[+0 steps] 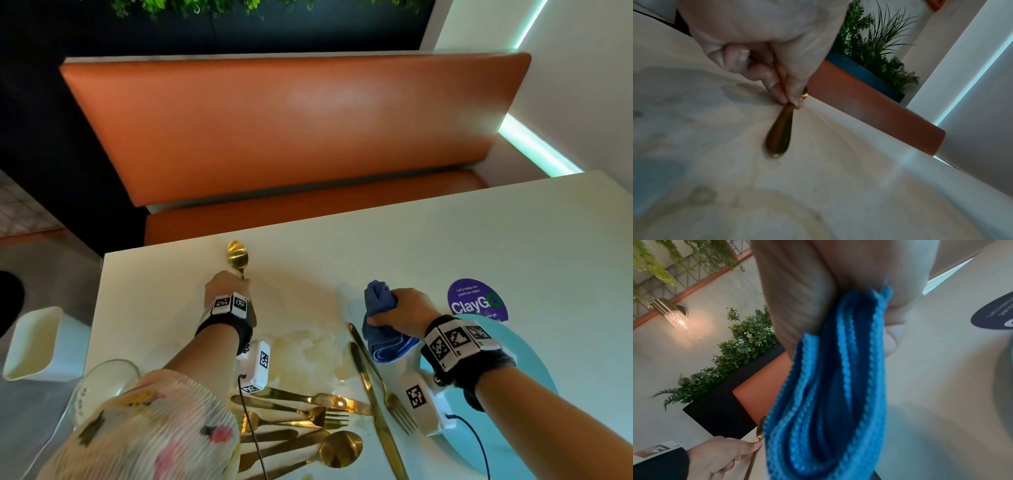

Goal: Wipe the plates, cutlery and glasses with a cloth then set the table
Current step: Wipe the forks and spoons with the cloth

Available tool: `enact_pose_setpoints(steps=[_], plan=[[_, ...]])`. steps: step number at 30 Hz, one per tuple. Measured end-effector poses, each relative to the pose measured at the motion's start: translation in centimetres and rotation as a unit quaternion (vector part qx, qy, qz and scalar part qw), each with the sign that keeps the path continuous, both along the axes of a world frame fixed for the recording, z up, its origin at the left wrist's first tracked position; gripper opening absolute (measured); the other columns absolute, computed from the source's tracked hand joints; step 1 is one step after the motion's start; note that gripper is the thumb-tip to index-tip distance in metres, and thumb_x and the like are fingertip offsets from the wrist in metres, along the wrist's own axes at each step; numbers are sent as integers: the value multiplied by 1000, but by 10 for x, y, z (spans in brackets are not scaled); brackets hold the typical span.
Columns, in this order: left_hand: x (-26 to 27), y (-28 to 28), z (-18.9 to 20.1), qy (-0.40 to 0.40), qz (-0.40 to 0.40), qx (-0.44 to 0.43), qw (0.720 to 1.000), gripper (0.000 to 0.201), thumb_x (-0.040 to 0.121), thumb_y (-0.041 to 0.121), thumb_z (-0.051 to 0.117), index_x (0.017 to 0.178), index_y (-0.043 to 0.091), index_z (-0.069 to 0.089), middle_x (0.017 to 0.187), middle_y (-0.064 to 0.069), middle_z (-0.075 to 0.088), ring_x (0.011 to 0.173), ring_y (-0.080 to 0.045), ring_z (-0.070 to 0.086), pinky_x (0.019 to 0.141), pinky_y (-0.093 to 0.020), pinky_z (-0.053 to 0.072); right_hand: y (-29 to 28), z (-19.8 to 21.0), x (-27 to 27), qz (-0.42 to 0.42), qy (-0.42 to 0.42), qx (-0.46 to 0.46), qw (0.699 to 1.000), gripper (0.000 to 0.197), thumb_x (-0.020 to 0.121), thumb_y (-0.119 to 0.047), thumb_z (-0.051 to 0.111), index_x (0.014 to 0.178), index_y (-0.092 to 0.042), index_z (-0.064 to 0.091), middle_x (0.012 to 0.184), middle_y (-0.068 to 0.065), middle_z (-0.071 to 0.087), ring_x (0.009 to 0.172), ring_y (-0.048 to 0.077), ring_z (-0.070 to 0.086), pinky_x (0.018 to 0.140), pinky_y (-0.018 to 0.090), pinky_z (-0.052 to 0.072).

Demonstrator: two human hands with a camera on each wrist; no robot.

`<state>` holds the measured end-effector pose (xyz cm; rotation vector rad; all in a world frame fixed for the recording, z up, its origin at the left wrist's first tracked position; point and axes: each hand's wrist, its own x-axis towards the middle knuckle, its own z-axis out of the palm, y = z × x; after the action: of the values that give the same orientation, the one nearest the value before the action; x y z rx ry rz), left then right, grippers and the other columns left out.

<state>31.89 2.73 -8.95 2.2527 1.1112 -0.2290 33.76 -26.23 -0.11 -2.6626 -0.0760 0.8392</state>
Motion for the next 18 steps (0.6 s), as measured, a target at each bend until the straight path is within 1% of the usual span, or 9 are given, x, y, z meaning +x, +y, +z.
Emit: enact_pose_setpoints(steps=[1,3,6,8,10,12,14,16,18], plan=[[-1,-2,1,-9,4,3,1000,34,89,34,60,102,3,68,107,-17,69,101,-34,63,87,-36,48,-1,1,-1,-6,-3,4,1000,43,78,-39,69,104,-6,63,101,9,68,83,19,56,73,26,44],[-5,-8,8,-22,-4,18,1000,36,88,36,59,107,6,63,108,-15,68,103,-34,62,90,-38,50,-2,3,-3,-25,-8,15,1000,44,77,-40,70,104,-6,62,98,8,66,84,20,56,74,27,45],[-13,-28,23,-44,-52,-1,998,33,87,33,62,114,13,61,113,-10,66,108,-30,60,95,-38,49,-6,10,-7,-52,-18,30,998,46,77,-40,71,106,-6,61,95,6,62,84,21,55,75,28,44],[-23,-48,30,-48,-116,-42,991,27,87,28,64,110,15,63,113,-8,66,105,-28,61,91,-33,51,-8,16,-11,-65,-23,36,997,48,77,-41,70,107,-5,60,101,9,64,86,22,56,78,30,45],[-34,-74,35,-37,-210,-63,975,20,86,22,62,105,17,64,114,-5,65,105,-24,61,87,-28,51,-11,21,-16,-76,-22,46,996,49,77,-42,70,108,-5,60,106,11,66,90,25,58,83,33,47],[-45,-100,36,-24,-314,-48,948,19,88,18,55,104,21,64,118,-2,63,112,-21,57,92,-28,48,-15,27,-24,-82,-23,52,995,50,75,-44,70,107,-5,61,106,12,66,95,27,61,87,36,49],[-53,-128,36,-18,-411,-22,911,26,91,18,49,113,22,63,124,-3,58,121,-22,49,100,-32,44,-21,34,-34,-90,-31,54,994,50,75,-45,71,105,-5,61,102,11,66,96,28,62,88,38,50],[-58,-154,37,-2,-496,2,869,32,95,20,47,124,22,59,130,-8,51,127,-24,39,103,-36,40,-30,39,-44,-100,-41,57,993,49,75,-43,71,104,-4,60,98,10,64,97,29,62,87,37,49],[-61,-178,36,20,-576,42,816,37,97,20,45,133,23,53,134,-10,44,132,-27,31,106,-39,37,-41,42,-53,-116,-43,64,990,49,76,-41,71,105,-2,60,98,12,63,98,30,61,88,39,49]])
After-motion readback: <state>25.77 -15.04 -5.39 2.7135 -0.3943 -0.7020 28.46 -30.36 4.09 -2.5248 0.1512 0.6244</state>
